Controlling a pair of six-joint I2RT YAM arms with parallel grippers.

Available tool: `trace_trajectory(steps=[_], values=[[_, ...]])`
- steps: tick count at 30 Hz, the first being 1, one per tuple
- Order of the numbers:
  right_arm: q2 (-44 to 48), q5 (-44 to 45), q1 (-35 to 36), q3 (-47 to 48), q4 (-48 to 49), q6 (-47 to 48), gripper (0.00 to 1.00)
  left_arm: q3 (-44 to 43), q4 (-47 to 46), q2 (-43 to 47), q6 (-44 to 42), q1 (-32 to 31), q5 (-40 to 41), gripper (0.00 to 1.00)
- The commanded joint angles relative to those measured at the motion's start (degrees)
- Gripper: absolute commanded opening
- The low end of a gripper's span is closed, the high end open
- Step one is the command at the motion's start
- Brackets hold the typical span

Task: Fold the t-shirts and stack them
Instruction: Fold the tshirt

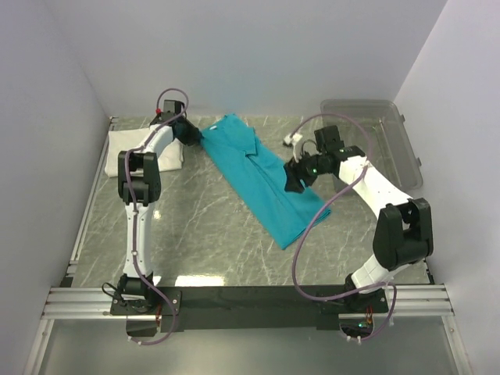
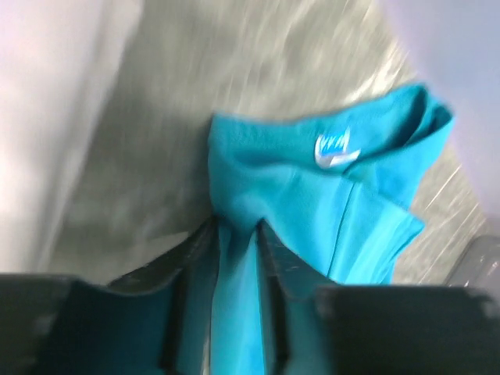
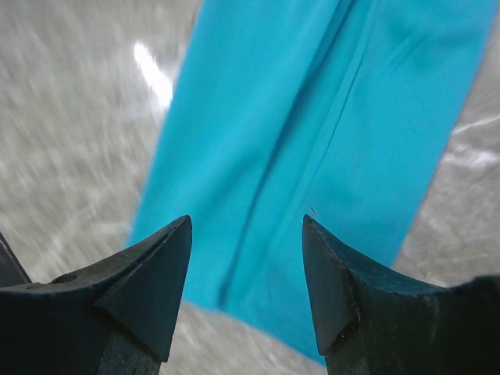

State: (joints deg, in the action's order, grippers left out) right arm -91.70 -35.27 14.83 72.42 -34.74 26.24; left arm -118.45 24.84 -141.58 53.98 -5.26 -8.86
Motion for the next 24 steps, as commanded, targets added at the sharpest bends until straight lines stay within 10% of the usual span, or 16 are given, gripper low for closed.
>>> trace_trajectory(steps=[1,9,24], values=[[3.28,-0.24,-0.24,-4.3,-6.65,14.49,0.65,-9.94,3.11,-3.43,-1.77,1.21,-2.38,0.36],[5.39,-2.71,2.03,-12.57,-16.41,46.08,0.69,0.14,-2.43,12.6,-11.25,1.21,-5.2,0.52],[4.96,9.51,21.29,-23.46,-4.64,38.11,0.65,45.49,-4.98,60.24,-19.26,1.39,1.57,0.57]])
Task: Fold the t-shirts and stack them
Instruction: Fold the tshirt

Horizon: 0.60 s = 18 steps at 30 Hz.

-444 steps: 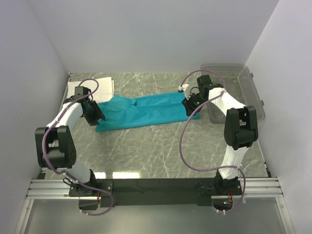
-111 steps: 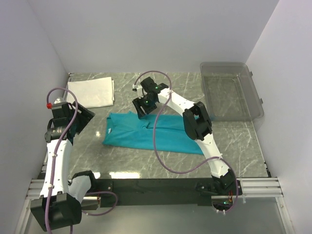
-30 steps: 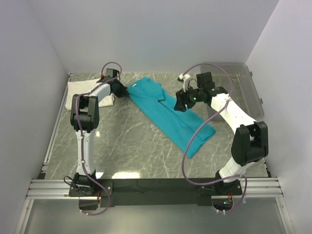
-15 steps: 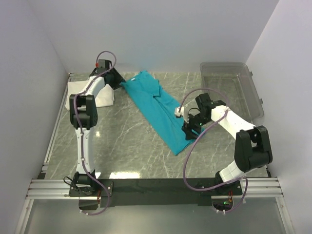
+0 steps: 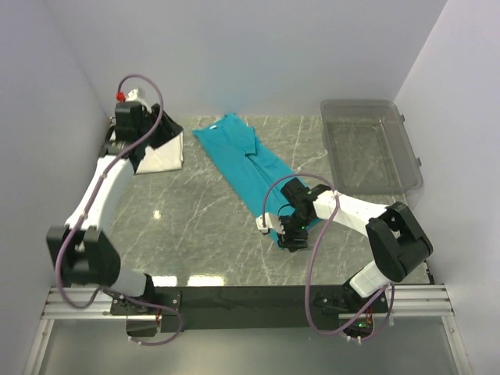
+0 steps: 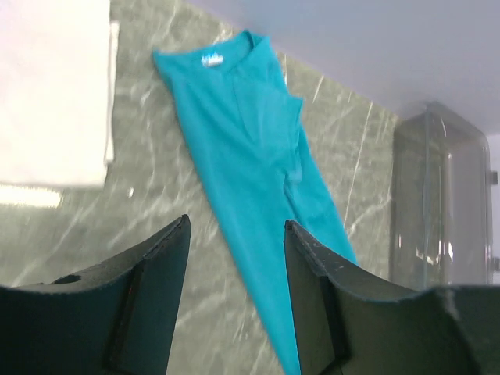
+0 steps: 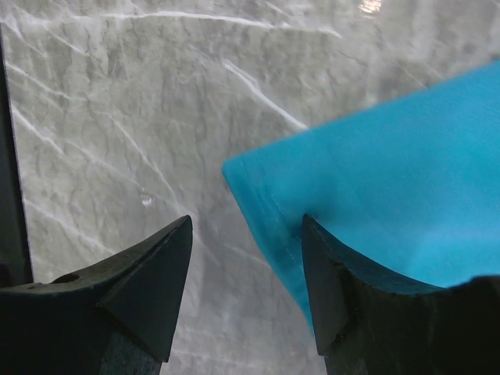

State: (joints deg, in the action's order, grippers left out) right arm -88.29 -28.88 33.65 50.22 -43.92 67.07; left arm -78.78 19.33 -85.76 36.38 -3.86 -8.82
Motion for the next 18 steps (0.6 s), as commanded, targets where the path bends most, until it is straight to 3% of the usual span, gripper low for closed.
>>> trace_trajectory(steps=[1,3,9,10,12,18], values=[[1.28,4.61,2.91,-1.52,6.2,-3.43,0.64,7.49,0.88,6.37,-1.06,-0.1,1.87,0.57],[0.14,6.2,3.96,-1.87,7.62,-5.18,0.61,11.97,1.49,11.54,-0.61,-0.1,1.96,0.57],[-0.31,10.08,5.81,-3.98,10.7,-7.82,0.29,19.45,5.18,22.71,0.27,-0.01,3.19,0.59],[-0.04,10.16,6.6,-4.16,10.61,-8.35,0.13,20.15,5.71,23.87,0.1,-0.01,3.19,0.59],[0.49,9.21,7.83,-4.08,9.48,-9.23,0.0,21.74,7.03,26.76,-0.08,-0.01,3.02,0.59],[1.81,6.65,17.49,-3.29,5.26,-14.23,0.0,24.73,9.84,32.13,-1.05,0.08,4.34,0.61]])
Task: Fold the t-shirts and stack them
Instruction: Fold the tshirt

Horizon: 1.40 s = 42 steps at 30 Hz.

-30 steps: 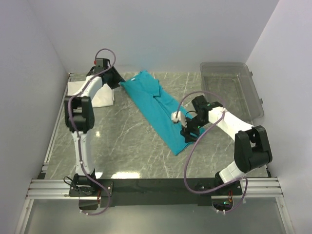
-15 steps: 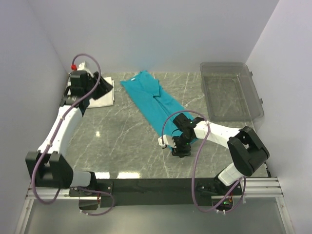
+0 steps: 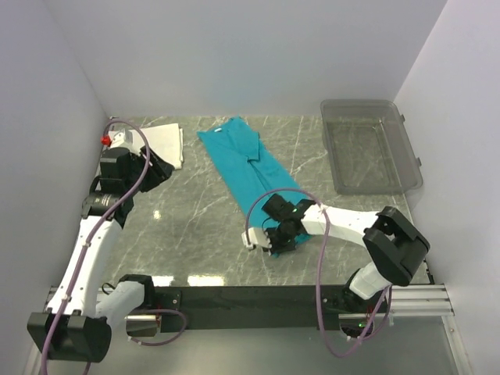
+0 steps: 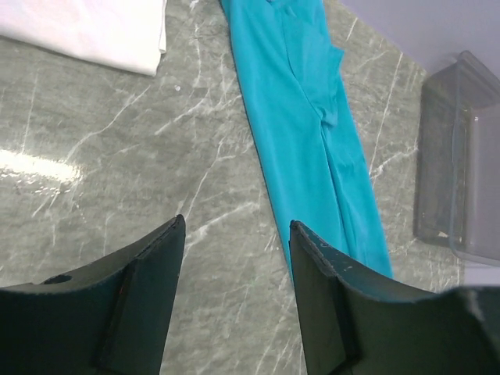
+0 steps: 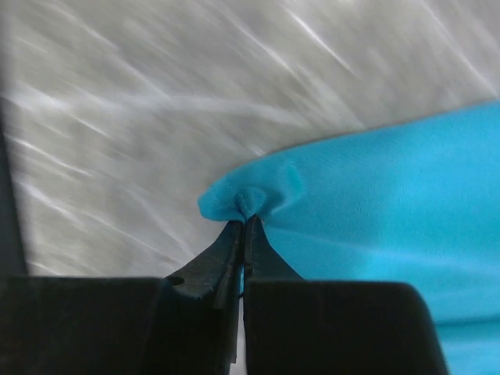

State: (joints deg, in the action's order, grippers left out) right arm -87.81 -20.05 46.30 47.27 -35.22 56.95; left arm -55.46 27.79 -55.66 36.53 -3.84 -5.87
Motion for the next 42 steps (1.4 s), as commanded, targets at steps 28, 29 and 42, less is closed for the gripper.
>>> trace_trajectory(steps=[28,29,42], values=[[-31.57,-4.54,-27.22,60.36,-2.55,-61.76,0.6,9.5,-12.94,-3.75,1.35,-0.12,-14.96,0.62],[-34.16,-4.56,-28.45,66.06,-3.09,-64.83,0.6,9.23,-12.94,-4.28,1.43,-0.21,-14.96,0.62],[-51.49,-0.35,-30.92,81.58,0.5,-74.52,0.59,9.5,-13.82,-5.95,5.83,-0.47,-14.52,0.62]])
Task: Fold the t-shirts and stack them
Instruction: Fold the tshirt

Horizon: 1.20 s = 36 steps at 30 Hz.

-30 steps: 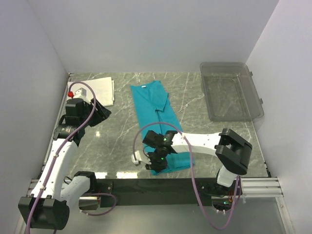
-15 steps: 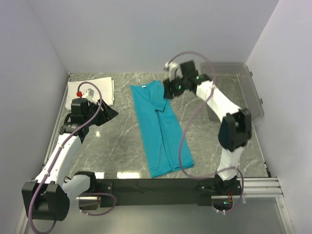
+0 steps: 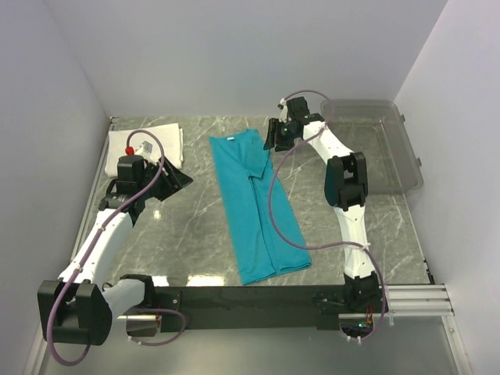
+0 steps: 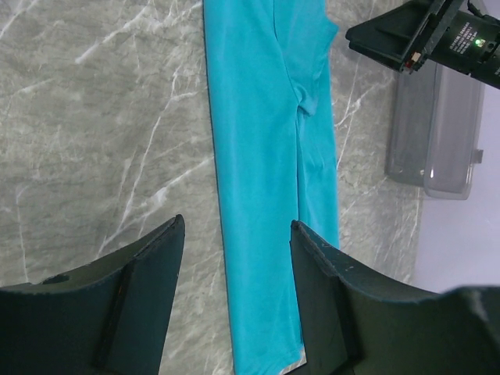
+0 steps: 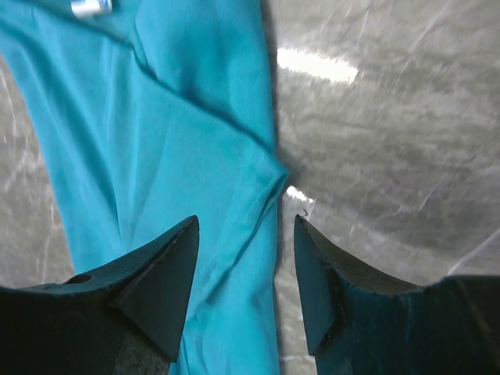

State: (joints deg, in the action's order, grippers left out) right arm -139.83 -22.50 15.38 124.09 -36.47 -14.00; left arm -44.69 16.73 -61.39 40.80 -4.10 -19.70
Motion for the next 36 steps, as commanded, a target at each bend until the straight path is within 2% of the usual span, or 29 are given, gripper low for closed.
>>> trace_trajectory(steps=[1,10,20,27,29,32,36], values=[[-0.52,2.55,-0.17,5.1,1.84,-3.93,0.58,-1.19,-2.84,-0.23,2.09,-0.21,-0.69,0.62],[-5.27,2.73,-0.61,6.95,1.49,-6.48,0.52,-3.47,0.32,-0.58,1.74,-0.21,1.25,0.62],[-7.03,2.73,-0.52,6.78,1.22,-6.75,0.47,-4.09,-0.56,-2.42,2.09,-0.21,0.63,0.61],[-7.3,0.71,-0.52,6.95,1.93,-6.04,0.24,-4.09,-0.38,-2.6,2.01,-0.21,0.72,0.61],[-7.12,0.44,-0.43,7.04,2.02,-5.69,0.21,-4.09,-0.38,-2.77,2.01,-0.21,0.72,0.61],[-6.07,0.96,-0.43,6.78,2.54,-4.64,0.01,-4.0,-0.56,-2.95,1.92,-0.21,0.54,0.61],[-2.48,2.37,-0.35,4.94,5.0,-3.14,0.0,-4.01,-0.56,-3.04,1.92,-0.21,0.54,0.61]])
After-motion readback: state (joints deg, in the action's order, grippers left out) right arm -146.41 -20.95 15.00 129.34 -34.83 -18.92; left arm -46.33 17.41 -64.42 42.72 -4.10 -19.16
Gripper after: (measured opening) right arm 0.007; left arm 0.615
